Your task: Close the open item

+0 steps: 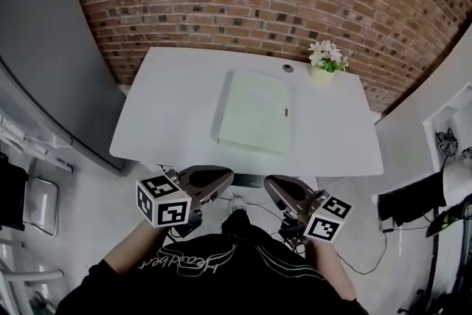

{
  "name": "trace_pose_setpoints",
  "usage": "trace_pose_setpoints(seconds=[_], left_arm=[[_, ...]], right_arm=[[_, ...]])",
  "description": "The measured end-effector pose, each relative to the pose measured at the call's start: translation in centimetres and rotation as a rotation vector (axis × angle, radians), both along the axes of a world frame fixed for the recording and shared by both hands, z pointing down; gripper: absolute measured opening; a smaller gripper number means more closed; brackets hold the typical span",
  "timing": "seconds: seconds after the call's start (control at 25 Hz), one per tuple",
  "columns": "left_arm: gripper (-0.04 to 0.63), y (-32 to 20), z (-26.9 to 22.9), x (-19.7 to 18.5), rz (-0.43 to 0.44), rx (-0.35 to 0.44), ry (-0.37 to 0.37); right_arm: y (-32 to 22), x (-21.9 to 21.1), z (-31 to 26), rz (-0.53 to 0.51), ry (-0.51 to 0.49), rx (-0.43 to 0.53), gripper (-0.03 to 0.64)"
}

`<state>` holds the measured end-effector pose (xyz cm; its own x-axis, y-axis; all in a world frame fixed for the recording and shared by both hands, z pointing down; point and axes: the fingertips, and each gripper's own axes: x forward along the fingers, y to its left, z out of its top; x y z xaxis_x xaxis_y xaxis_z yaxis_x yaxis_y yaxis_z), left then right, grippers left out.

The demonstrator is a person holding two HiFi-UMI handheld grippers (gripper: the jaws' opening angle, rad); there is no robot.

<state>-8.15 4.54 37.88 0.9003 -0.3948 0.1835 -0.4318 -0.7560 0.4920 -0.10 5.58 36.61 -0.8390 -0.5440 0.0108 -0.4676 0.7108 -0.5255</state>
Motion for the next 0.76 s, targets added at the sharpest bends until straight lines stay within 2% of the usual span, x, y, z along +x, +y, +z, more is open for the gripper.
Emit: trace_pose_setpoints(seconds=[0.36,0.76], left_arm=[[0.002,0.4,0.6,0.3,0.016,0.021,-0.049],[0.002,-0.1,2.0,0.3,0.007,0.007,-0.072]], right_arm=[[0.5,0.4,1.0,0.024,0.010,-0.038,0.003],[-0.1,0.2,2.3,0.023,0.006,-0.062,0.003]])
